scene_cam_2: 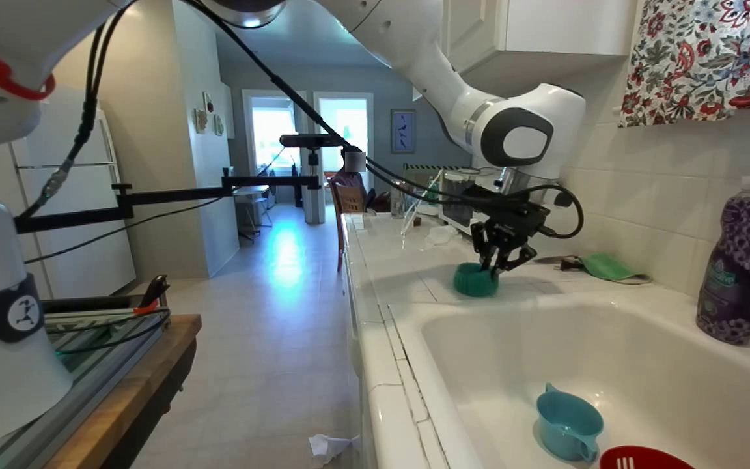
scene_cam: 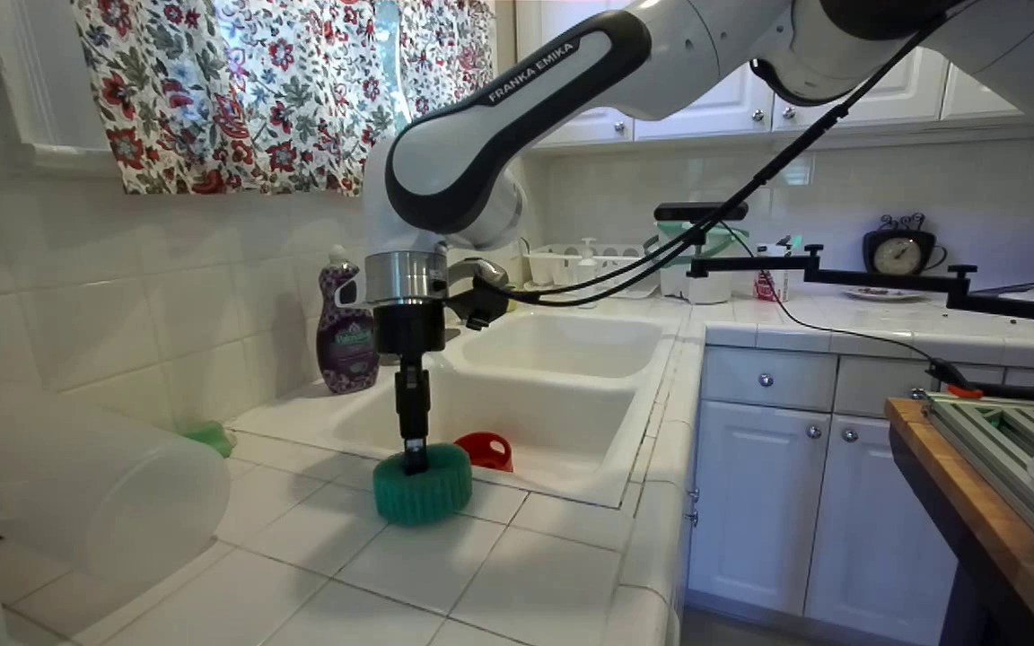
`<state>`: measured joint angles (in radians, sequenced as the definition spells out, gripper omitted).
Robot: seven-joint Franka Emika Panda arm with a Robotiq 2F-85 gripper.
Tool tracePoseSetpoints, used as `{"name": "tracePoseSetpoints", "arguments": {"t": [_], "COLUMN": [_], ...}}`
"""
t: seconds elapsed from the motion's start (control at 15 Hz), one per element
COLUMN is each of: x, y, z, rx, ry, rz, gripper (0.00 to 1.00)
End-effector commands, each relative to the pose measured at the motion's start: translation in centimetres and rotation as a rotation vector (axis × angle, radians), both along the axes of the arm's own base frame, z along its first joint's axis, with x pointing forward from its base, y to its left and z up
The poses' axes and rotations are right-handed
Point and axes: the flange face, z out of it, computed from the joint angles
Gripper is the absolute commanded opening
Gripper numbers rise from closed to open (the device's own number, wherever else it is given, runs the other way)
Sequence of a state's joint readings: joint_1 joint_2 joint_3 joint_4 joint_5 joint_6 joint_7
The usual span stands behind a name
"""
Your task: Use the green sponge to clean the surface
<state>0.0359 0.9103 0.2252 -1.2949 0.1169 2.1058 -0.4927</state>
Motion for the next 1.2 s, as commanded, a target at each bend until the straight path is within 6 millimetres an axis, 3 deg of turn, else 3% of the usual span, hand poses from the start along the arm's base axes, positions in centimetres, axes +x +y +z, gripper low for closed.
{"name": "tracePoseSetpoints", "arguments": {"t": [0.0, 0.4, 0.6, 0.8, 1.13], "x": [0.2, -2.1, -3.2, -2.6, 0.6], "y": [3.6, 12.8, 15.1, 14.0, 7.7], "z": [-1.7, -3.0, -3.3, -2.6, -1.7], "rx": [-0.040, -0.111, -0.146, -0.155, -0.125], "ry": [0.059, 0.169, 0.215, 0.211, 0.171], "rz": [0.120, 0.404, 0.537, 0.552, 0.405], "gripper": [0.04, 0.04, 0.04, 0.04, 0.04]}}
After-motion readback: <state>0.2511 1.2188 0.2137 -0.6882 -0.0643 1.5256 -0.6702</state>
